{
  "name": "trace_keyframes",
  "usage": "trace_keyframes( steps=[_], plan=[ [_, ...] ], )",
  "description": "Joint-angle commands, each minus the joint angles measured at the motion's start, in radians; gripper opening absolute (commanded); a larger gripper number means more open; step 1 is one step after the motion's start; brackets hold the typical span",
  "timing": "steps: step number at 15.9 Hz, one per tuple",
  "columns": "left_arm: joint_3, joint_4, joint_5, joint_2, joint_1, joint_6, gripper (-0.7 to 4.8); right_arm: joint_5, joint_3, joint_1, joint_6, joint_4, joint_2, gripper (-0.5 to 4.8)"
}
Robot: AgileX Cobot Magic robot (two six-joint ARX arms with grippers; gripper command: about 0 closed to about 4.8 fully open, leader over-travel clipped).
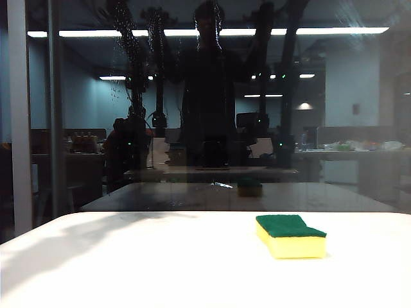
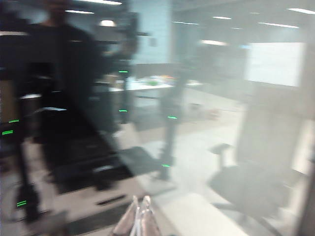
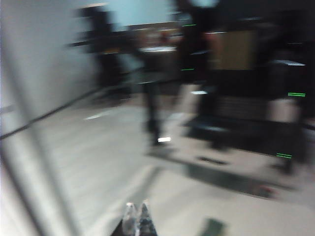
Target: Reach upward to find where there is water on the glass, pick up the sponge from the table, dry the water, and finally place the sponge back on the table.
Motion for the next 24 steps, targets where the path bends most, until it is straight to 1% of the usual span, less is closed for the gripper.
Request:
trace_keyframes(
  steps=[1, 3, 4, 5, 9, 10, 11, 13, 14, 15, 16, 17, 19, 21, 23, 24],
  plan=[
    [0.006, 0.002, -0.146, -0.003, 0.001, 0.003, -0.05, 0.134, 0.004, 0.000, -0.003, 0.013, -0.007, -0.05],
    [0.006, -0.016, -0.250, -0.003, 0.001, 0.003, -0.06, 0.226, 0.004, 0.000, -0.016, 0.010, -0.007, -0.05],
    [0.006, -0.037, -0.328, -0.003, 0.001, 0.003, -0.06, 0.268, 0.004, 0.000, -0.051, 0.009, -0.007, -0.05],
    [0.006, -0.055, -0.349, -0.003, 0.001, 0.003, -0.06, 0.277, 0.004, 0.000, -0.068, 0.009, -0.007, -0.05],
    [0.006, -0.071, -0.329, -0.003, 0.001, 0.007, -0.03, 0.284, 0.004, 0.000, -0.074, 0.008, -0.007, -0.05],
    [0.006, -0.073, -0.285, -0.003, 0.000, 0.007, 0.23, 0.283, 0.004, 0.000, -0.074, 0.009, -0.008, -0.05],
    [0.006, -0.084, -0.237, -0.002, -0.004, 0.007, 0.86, 0.283, 0.004, 0.000, -0.074, 0.010, -0.008, -0.05],
    [0.005, -0.131, -0.154, 0.006, -0.015, 0.006, 1.71, 0.283, 0.004, 0.000, -0.074, 0.010, -0.007, -0.05],
    [0.005, -0.163, -0.104, 0.018, -0.045, 0.007, 2.31, 0.283, 0.004, 0.000, -0.074, 0.011, -0.008, -0.05],
    [0.005, -0.196, -0.093, 0.038, -0.089, 0.007, 3.16, 0.283, 0.004, 0.000, -0.074, 0.015, -0.008, -0.05],
    [0.005, -0.228, -0.094, 0.061, -0.124, 0.007, 3.80, 0.283, 0.004, 0.000, -0.074, 0.017, -0.008, -0.05],
    [0.005, -0.260, -0.094, 0.088, -0.163, 0.007, 4.04, 0.283, 0.004, 0.000, -0.074, 0.017, -0.008, -0.05],
    [0.005, -0.313, -0.094, 0.143, -0.239, 0.007, 4.04, 0.283, 0.004, 0.000, -0.074, 0.017, -0.009, -0.05],
    [0.005, -0.395, -0.094, 0.199, -0.269, 0.007, 4.15, 0.283, 0.004, 0.000, -0.074, 0.016, -0.008, -0.05],
    [0.004, -0.465, -0.093, 0.245, -0.298, 0.008, 4.79, 0.283, 0.005, 0.000, -0.074, 0.017, -0.009, -0.05],
    [0.004, -0.522, -0.094, 0.277, -0.305, 0.035, 4.79, 0.283, 0.004, 0.000, -0.074, 0.016, -0.009, -0.05]
  ],
)
